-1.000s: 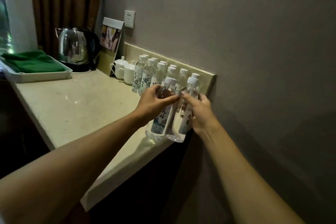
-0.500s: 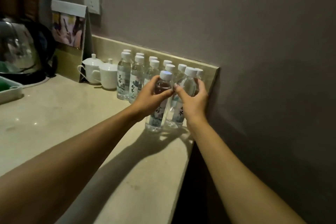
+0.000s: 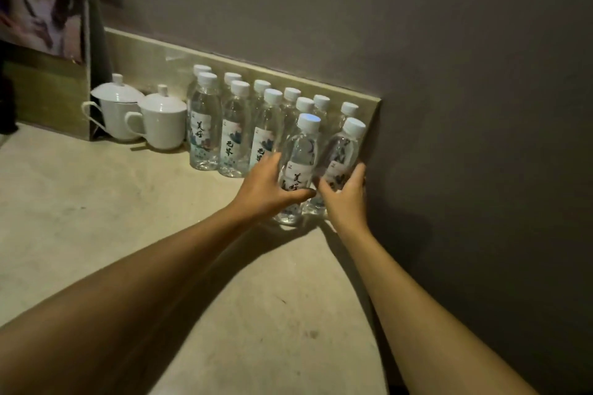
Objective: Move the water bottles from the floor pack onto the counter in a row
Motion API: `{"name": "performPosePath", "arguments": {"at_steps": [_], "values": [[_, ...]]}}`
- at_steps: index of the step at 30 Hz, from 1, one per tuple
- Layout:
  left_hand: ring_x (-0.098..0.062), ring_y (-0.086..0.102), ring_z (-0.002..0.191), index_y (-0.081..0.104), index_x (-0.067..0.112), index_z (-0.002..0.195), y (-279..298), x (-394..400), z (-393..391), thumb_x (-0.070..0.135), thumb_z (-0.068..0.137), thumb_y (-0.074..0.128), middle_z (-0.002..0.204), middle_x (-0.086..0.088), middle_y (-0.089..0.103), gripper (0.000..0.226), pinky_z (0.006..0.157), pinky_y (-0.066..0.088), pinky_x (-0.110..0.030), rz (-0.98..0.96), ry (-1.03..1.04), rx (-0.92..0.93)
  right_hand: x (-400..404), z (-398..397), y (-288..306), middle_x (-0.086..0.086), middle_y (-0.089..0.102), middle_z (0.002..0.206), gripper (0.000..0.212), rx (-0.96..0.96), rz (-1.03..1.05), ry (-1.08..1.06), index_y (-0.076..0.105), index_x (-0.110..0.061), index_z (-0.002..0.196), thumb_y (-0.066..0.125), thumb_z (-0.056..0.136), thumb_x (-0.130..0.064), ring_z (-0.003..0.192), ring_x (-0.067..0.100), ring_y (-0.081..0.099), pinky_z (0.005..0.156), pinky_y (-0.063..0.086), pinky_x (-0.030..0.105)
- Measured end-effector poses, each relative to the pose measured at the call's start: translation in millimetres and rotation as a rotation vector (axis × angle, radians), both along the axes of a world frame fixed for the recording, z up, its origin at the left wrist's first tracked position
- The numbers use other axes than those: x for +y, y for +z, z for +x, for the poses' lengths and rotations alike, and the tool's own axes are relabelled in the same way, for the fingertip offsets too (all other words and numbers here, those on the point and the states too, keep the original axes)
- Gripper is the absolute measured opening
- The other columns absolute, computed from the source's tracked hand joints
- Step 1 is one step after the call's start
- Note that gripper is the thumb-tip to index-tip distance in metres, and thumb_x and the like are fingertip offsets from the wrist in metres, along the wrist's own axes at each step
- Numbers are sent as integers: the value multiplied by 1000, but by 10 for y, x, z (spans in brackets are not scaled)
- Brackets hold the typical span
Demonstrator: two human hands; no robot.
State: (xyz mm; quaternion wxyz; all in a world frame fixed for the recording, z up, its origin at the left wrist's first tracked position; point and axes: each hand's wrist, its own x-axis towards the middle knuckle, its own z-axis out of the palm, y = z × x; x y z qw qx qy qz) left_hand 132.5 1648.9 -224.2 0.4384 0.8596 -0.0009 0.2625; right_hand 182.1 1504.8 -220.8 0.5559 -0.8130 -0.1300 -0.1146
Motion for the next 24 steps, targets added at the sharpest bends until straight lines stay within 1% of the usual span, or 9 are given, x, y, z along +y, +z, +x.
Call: {"name": "performPosePath", "arguments": {"at_steps": [2, 4, 8, 10, 13, 16, 19, 22, 24], "values": [[-15, 64, 96, 58, 23, 114, 2, 20, 12, 55, 61, 82, 107, 1, 65, 67, 82, 57, -41, 23, 17, 14, -29, -13, -140, 8, 56, 124, 65, 58, -95, 19, 44, -21, 123, 75, 68, -40, 111, 22, 59, 92, 53, 45], [-15, 65, 94, 57, 21, 113, 28, 29, 5, 52, 62, 84, 105, 1, 66, 66, 81, 57, -42, 20, 16, 36, -31, -13, -201, 1, 61, 116, 55, 98, -141, 28, 49, -26, 114, 75, 69, -41, 103, 18, 62, 87, 55, 45], [-15, 64, 95, 55, 19, 115, 83, 25, -36, 52, 61, 85, 106, 1, 66, 70, 82, 57, -41, 26, 5, 78, 29, -9, -153, 4, 62, 116, 42, 89, -167, 16, 48, -21, 112, 72, 78, -24, 104, 23, 63, 86, 55, 47], [-16, 64, 98, 53, 20, 118, 81, 31, -42, 53, 59, 85, 110, 1, 65, 74, 84, 56, -40, 56, -9, 105, 58, -18, -137, 7, 59, 121, 42, 60, -223, -14, 47, -18, 114, 70, 79, -21, 109, 27, 60, 90, 53, 47], [-16, 64, 99, 56, 19, 117, 30, 29, -55, 40, 61, 89, 110, 1, 67, 69, 84, 54, -33, 85, 13, 166, 78, 11, -139, 9, 55, 128, 48, 14, -296, -67, 45, -15, 121, 70, 82, -29, 116, 31, 56, 92, 49, 43], [-11, 66, 88, 60, 16, 110, 18, 27, -72, 34, 63, 89, 100, 3, 69, 58, 77, 56, -27, 59, 62, 162, 122, 99, -115, 10, 52, 133, 51, 21, -305, -95, 42, -12, 124, 68, 85, -31, 120, 32, 53, 92, 46, 43], [-3, 64, 78, 59, 15, 106, 7, 117, -83, 30, 67, 88, 92, 6, 68, 51, 66, 52, -16, 50, 106, 152, 165, 186, -103, 12, 48, 135, 53, 25, -309, -117, 40, -10, 125, 66, 88, -35, 121, 33, 52, 93, 46, 45], [-10, 66, 83, 59, 15, 113, -12, 267, -85, 32, 68, 87, 95, 3, 70, 56, 76, 58, -31, 41, 147, 162, 189, 254, -107, 14, 47, 137, 53, 19, -338, -130, 39, -8, 125, 64, 89, -37, 122, 34, 50, 93, 45, 43], [-12, 67, 87, 58, 14, 118, -8, 326, -80, 27, 70, 85, 99, 1, 70, 57, 78, 57, -29, 12, 140, 186, 199, 283, -99, 15, 47, 138, 52, 19, -350, -120, 39, -7, 126, 63, 90, -36, 123, 33, 49, 94, 44, 42]]}}
